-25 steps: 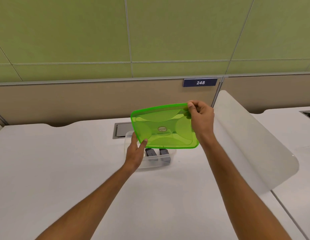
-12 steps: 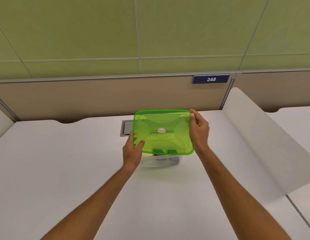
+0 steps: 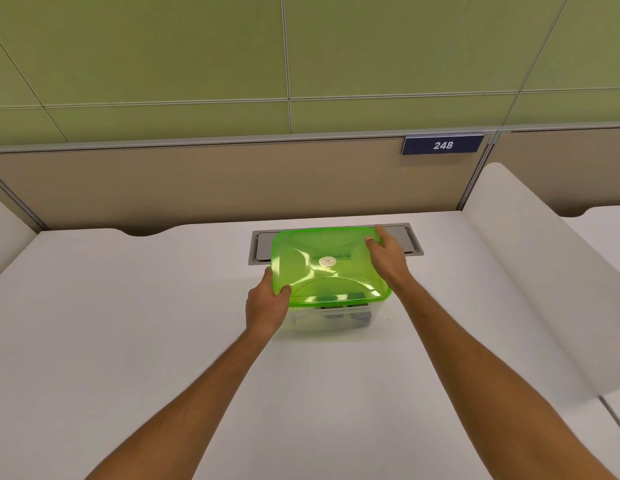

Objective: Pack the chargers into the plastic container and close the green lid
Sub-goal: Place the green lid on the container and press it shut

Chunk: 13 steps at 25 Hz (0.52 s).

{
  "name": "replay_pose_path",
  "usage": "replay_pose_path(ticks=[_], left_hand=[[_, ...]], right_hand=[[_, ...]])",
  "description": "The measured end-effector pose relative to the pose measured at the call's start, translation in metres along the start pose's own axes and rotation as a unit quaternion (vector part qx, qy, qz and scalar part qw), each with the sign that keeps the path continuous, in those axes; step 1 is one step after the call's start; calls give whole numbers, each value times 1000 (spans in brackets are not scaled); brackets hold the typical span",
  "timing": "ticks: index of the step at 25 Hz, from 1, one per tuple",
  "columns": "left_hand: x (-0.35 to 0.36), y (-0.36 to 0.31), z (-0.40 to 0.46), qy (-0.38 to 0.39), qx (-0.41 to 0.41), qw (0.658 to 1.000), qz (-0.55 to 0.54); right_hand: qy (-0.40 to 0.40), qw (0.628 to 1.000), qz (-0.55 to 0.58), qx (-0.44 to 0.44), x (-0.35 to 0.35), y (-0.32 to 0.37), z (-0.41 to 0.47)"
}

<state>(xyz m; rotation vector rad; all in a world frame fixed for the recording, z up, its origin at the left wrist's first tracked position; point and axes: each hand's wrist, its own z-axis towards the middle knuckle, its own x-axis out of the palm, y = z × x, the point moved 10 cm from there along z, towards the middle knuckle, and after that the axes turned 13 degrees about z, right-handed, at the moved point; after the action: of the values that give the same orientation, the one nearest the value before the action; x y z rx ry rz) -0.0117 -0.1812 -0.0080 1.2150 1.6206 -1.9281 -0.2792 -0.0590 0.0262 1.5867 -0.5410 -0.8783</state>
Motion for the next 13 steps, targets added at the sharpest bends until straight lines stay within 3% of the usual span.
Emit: replay_pose_path(ticks=[13], left_hand=[[20,16,4,2,2,999,52]], right_hand=[[31,992,-115,32,21,-54,21]])
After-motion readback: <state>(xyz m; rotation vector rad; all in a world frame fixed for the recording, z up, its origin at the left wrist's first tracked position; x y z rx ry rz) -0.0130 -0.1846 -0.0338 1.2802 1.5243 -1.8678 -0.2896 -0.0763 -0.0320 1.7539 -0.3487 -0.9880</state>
